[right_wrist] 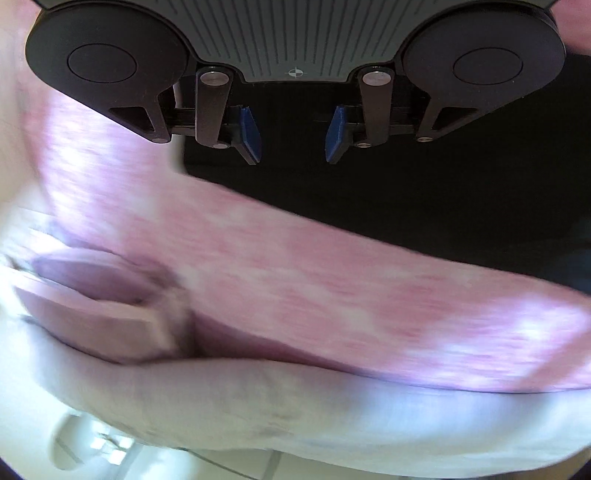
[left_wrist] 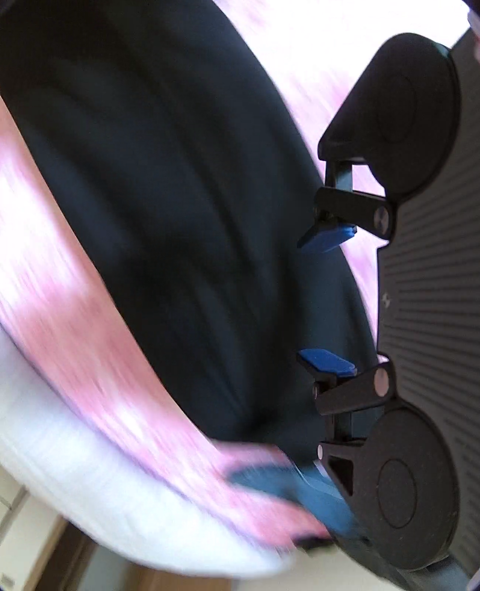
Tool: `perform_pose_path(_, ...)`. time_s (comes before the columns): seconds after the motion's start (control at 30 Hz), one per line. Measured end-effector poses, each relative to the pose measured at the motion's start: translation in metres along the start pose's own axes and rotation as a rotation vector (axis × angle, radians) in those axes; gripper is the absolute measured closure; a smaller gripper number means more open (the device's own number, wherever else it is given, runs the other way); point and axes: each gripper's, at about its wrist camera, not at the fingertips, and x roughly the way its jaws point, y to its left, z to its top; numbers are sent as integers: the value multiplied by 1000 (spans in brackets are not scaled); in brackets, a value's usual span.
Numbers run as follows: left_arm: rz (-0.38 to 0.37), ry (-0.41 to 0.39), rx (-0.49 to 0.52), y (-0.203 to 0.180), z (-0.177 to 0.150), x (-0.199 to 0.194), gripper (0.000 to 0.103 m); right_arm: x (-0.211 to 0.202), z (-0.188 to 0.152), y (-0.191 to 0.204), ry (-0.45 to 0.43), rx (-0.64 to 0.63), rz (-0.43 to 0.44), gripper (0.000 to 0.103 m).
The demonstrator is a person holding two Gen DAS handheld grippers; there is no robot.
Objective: Fold clothes
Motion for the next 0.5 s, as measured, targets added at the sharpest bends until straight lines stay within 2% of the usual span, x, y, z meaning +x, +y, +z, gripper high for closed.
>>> perform_pose_path(0.07,71,7,-16,25,-20,11,46,-9,5,35,-12,-30,56,59)
perform_pose_path(0.1,94,-6,-14,36,-29,18,39,-14,8,56,-16,-52,79,59)
perform_pose_path(0.17,139,-31,-10,56,-48,32,37,-27,15,96,-33,-87,115,59)
perform_pose_path(0.27,87,-115,36,84,-63,36,38,-48,25,156,-62,-128,152,58)
perform_pose_path(0.3,70,-143,51,93,-69,37,43,-55,28,177,-66,-141,155,57)
perform_pose_path(0.33,53,-171,66,102,-74,38,66,-61,30,196,-64,-144,143,56)
perform_pose_path(0.4,19,-227,96,120,-84,41,91,-73,33,234,-50,-126,128,56)
perform_pose_path(0.47,-16,-282,125,139,-95,43,91,-79,34,274,-21,-105,144,55)
perform_pose_path(0.5,-7,-303,109,157,-92,41,91,-80,36,295,-11,-118,149,55)
